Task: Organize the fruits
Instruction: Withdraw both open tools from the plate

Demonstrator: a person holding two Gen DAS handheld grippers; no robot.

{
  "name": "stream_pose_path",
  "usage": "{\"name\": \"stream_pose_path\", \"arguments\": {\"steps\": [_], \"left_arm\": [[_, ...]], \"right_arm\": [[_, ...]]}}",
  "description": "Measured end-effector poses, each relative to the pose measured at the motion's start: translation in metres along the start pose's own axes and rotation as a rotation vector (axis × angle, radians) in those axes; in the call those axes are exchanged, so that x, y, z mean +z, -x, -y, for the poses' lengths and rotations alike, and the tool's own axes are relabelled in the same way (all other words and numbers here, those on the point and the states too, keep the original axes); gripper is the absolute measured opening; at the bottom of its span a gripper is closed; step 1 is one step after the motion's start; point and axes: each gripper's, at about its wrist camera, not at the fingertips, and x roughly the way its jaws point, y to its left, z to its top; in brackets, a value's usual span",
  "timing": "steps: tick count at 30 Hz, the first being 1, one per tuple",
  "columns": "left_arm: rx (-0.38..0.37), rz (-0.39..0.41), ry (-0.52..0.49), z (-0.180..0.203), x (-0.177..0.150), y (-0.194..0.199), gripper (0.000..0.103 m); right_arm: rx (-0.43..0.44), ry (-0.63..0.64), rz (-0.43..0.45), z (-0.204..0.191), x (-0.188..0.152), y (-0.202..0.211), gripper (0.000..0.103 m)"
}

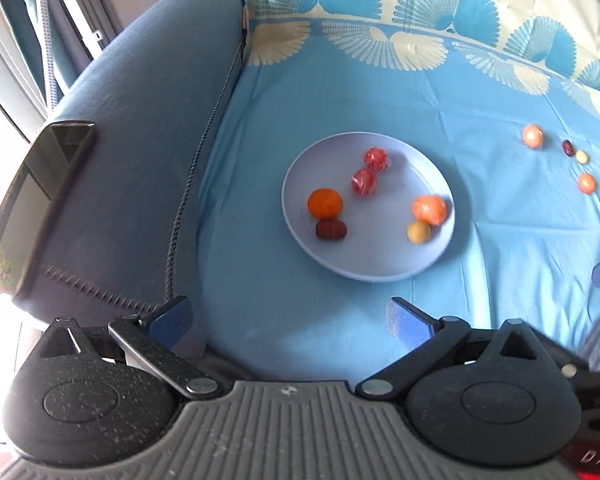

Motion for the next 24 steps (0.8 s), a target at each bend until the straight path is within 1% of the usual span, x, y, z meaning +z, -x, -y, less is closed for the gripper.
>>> {"name": "stream_pose_path", "arguments": {"steps": [5, 10, 16, 24], "left_arm": [[-0.009, 0.058, 0.009, 0.002, -0.020, 0.032, 0.103], [-0.016, 0.111, 0.000, 0.008, -0.024, 0.055, 0.103], [-0.018, 0.137, -0.026, 0.017, -0.026, 0.068, 0.103], [-0.009, 0.151, -0.022, 0.017, -0.025, 0.074, 0.103]], "right_arm": [[-0.026, 0.025, 0.077, -0.008, -0.014, 0.035, 0.102], [-0.042, 0.043, 0.151, -0.010, -0.020, 0.062, 0.102], [-0.040, 0.043, 0.175, -0.009, -0.023, 0.077, 0.102], [-0.040, 0.054, 0.196, -0.011, -0.023, 0.084, 0.102]]}}
